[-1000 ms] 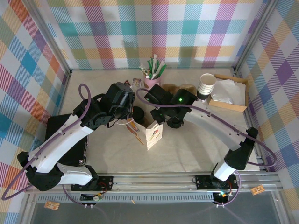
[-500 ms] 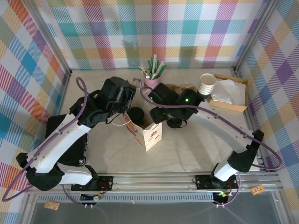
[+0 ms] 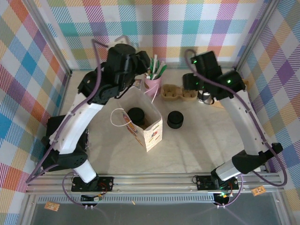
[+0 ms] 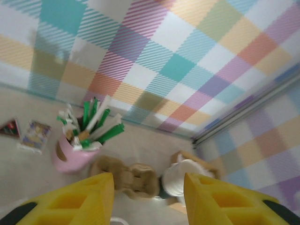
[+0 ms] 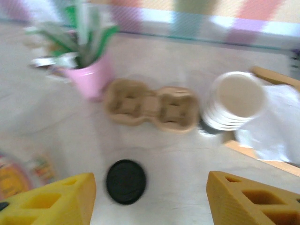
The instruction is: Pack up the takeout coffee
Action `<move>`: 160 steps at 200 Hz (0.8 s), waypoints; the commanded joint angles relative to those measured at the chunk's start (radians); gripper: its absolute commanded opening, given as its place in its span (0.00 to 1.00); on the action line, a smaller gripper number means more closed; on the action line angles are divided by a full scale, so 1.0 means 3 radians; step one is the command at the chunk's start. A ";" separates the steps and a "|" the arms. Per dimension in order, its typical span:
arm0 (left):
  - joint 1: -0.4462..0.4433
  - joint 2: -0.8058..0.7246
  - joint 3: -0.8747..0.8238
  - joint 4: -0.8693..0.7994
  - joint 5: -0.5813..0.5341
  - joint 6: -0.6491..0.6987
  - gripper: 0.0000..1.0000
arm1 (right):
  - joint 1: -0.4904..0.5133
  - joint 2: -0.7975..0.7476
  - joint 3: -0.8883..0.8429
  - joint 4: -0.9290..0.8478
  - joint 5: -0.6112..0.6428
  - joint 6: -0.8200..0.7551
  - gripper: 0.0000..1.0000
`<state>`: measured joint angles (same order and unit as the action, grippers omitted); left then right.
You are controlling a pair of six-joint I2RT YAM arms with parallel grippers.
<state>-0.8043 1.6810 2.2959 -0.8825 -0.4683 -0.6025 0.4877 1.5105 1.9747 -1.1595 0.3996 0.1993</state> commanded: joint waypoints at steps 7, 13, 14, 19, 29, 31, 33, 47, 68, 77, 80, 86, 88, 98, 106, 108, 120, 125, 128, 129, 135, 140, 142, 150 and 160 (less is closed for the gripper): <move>-0.0140 0.0194 -0.0002 0.0358 0.0117 0.1244 0.44 | -0.0662 0.0089 -0.0173 0.0067 -0.0202 -0.0037 0.63; -0.0173 0.0226 -0.0013 0.0413 0.0140 0.1372 0.45 | -0.0823 0.0089 -0.0261 0.0109 -0.0244 0.0028 0.64; -0.0180 0.0231 -0.0016 0.0420 0.0145 0.1394 0.45 | -0.0836 0.0089 -0.0277 0.0118 -0.0251 0.0040 0.64; -0.0201 0.0252 -0.0032 0.0441 0.0176 0.1463 0.46 | -0.0968 0.0084 -0.0359 0.0163 -0.0279 0.0088 0.65; -0.0230 0.0282 -0.0094 0.0483 0.0248 0.1549 0.47 | -0.1178 0.0102 -0.0515 0.0240 -0.0346 0.0155 0.66; -0.0233 0.0281 -0.0116 0.0493 0.0267 0.1552 0.48 | -0.1217 0.0110 -0.0540 0.0258 -0.0352 0.0178 0.66; -0.0233 0.0279 -0.0139 0.0503 0.0289 0.1556 0.48 | -0.1254 0.0118 -0.0570 0.0274 -0.0361 0.0196 0.67; -0.0239 0.0256 -0.0323 0.0591 0.0495 0.1582 0.50 | -0.1482 0.0207 -0.0749 0.0353 -0.0449 0.0317 0.69; -0.0236 0.0218 -0.0457 0.0653 0.0680 0.1678 0.58 | -0.1700 0.0377 -0.0882 0.0413 -0.0617 0.0538 0.74; -0.0235 0.0196 -0.0486 0.0670 0.0727 0.1734 0.59 | -0.1782 0.0461 -0.0913 0.0469 -0.0635 0.0582 0.75; -0.0239 0.0188 -0.0504 0.0682 0.0739 0.1761 0.59 | -0.1808 0.0493 -0.0923 0.0485 -0.0628 0.0603 0.76; -0.0240 0.0168 -0.0542 0.0710 0.0774 0.1807 0.61 | -0.1869 0.0556 -0.0932 0.0512 -0.0631 0.0653 0.76; -0.0238 0.0156 -0.0555 0.0717 0.0783 0.1829 0.61 | -0.1892 0.0570 -0.0930 0.0530 -0.0640 0.0667 0.76; -0.0234 0.0122 -0.0618 0.0761 0.0804 0.1919 0.63 | -0.1973 0.0710 -0.0905 0.0602 -0.0697 0.0711 0.77; -0.0234 0.0093 -0.0670 0.0782 0.0757 0.1975 0.65 | -0.2014 0.0829 -0.0862 0.0654 -0.0684 0.0738 0.78; -0.0233 0.0087 -0.0684 0.0784 0.0745 0.1985 0.65 | -0.2026 0.0857 -0.0844 0.0660 -0.0673 0.0741 0.78; -0.0234 0.0039 -0.0761 0.0785 0.0676 0.2063 0.66 | -0.2073 0.1076 -0.0699 0.0642 -0.0623 0.0782 0.79; -0.0235 0.0015 -0.0793 0.0784 0.0646 0.2097 0.66 | -0.2092 0.1155 -0.0641 0.0621 -0.0589 0.0804 0.79; -0.0234 0.0001 -0.0818 0.0788 0.0625 0.2107 0.66 | -0.2098 0.1187 -0.0610 0.0618 -0.0578 0.0813 0.79; -0.0234 -0.0004 -0.0825 0.0791 0.0615 0.2109 0.67 | -0.2102 0.1203 -0.0602 0.0616 -0.0576 0.0813 0.79; -0.0233 -0.0029 -0.0866 0.0807 0.0581 0.2123 0.67 | -0.2106 0.1275 -0.0546 0.0607 -0.0570 0.0823 0.79; -0.0230 -0.0054 -0.0903 0.0827 0.0545 0.2124 0.67 | -0.2105 0.1311 -0.0507 0.0594 -0.0560 0.0822 0.79; -0.0229 -0.0068 -0.0917 0.0836 0.0534 0.2124 0.67 | -0.2106 0.1329 -0.0491 0.0587 -0.0560 0.0826 0.79; -0.0228 -0.0106 -0.0970 0.0876 0.0478 0.2117 0.67 | -0.2109 0.1361 -0.0446 0.0578 -0.0574 0.0825 0.79; -0.0224 -0.0160 -0.1048 0.0932 0.0436 0.2086 0.67 | -0.2107 0.1358 -0.0419 0.0580 -0.0621 0.0814 0.79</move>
<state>-0.8730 1.7039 2.0186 -0.6697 -0.2874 -0.0078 -0.1402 1.9217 1.7931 -0.9848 0.2264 0.4149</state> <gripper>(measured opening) 0.666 0.788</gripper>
